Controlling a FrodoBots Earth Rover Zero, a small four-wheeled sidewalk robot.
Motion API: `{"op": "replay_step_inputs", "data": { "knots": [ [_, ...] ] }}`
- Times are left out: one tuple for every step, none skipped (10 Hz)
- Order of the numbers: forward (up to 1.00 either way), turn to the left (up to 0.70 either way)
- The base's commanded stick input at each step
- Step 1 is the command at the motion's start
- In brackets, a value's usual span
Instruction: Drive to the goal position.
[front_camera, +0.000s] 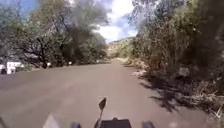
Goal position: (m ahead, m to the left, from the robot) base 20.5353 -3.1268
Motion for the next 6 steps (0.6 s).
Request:
{"op": "replay_step_inputs", "data": {
  "knots": [
    [0.7, -0.35],
    [0.7, -0.07],
    [0.7, -0.06],
    [0.7, -0.05],
    [0.7, -0.05],
    [0.7, -0.04]
  ]
}}
